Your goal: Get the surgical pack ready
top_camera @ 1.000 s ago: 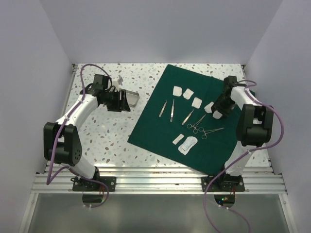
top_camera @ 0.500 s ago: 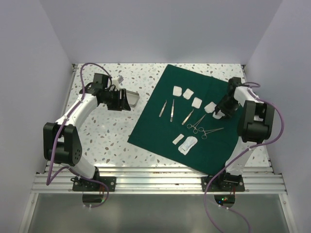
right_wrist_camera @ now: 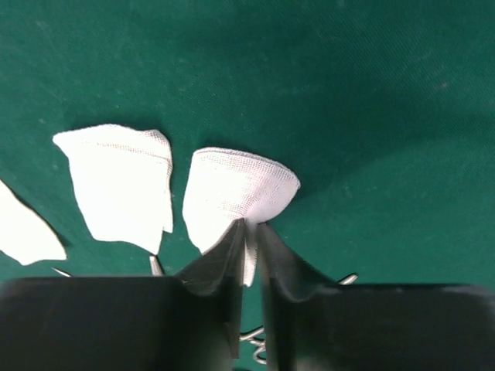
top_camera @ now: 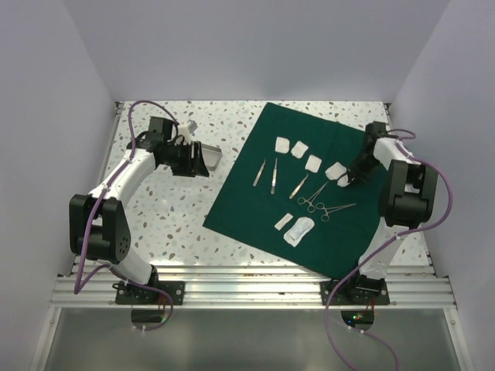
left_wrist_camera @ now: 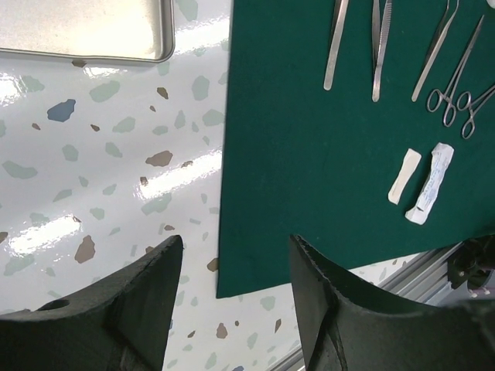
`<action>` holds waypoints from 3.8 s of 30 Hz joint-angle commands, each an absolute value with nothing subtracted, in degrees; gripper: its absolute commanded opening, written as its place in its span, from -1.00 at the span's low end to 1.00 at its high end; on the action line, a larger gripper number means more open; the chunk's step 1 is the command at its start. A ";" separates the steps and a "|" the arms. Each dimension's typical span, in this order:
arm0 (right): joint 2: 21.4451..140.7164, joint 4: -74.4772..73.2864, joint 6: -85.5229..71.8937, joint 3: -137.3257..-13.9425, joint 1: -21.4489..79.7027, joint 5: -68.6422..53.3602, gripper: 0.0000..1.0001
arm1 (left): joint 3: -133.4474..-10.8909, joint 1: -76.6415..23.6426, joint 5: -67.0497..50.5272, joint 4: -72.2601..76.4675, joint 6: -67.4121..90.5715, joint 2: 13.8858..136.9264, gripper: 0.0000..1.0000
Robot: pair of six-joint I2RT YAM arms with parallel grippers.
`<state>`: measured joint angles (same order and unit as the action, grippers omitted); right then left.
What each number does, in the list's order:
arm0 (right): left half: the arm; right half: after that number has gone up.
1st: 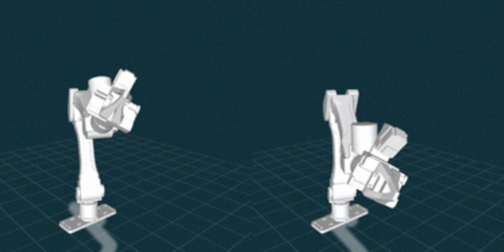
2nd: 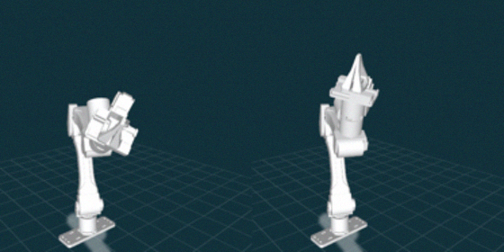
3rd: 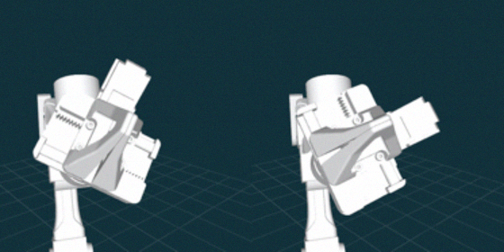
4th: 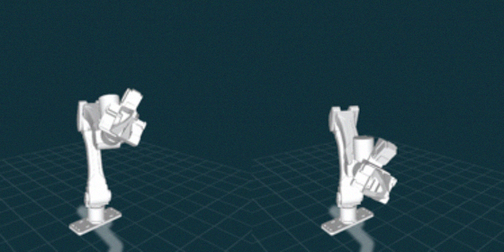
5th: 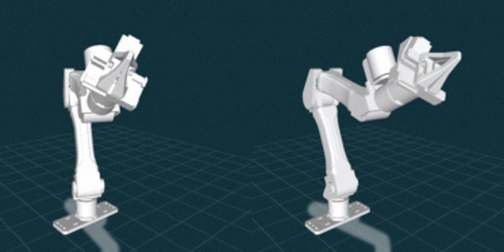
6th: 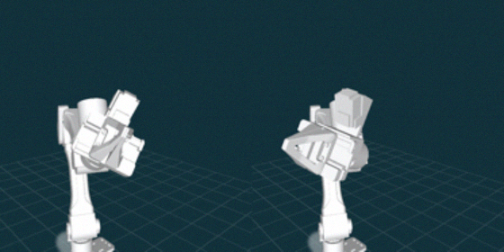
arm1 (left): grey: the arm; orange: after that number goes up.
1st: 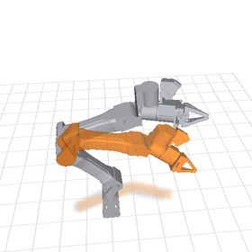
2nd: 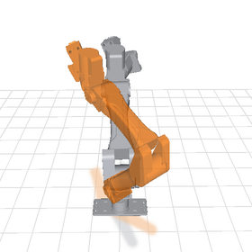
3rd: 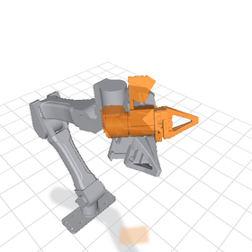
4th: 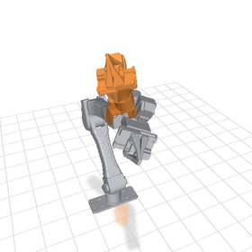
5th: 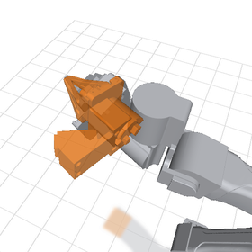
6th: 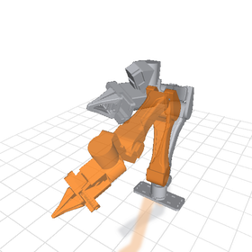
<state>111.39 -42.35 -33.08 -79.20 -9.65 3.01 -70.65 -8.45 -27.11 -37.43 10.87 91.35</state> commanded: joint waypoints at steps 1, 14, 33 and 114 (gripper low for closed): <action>111.62 -40.69 -32.35 -80.24 -10.28 2.55 -0.87 | -72.07 -8.70 -29.09 -37.62 10.11 91.23 0.21; 101.95 -40.17 -34.00 -81.38 -10.28 -7.28 -1.00 | -71.98 -8.70 -30.24 -37.00 10.46 92.55 0.18; 110.39 -27.86 -37.00 -82.44 -8.79 -13.97 -1.00 | -72.60 -8.70 -29.27 -38.14 9.84 92.64 0.18; 109.60 -28.57 -30.67 -85.60 -7.21 -21.97 -1.00 | -71.37 -8.70 -32.25 -37.18 10.28 94.40 0.16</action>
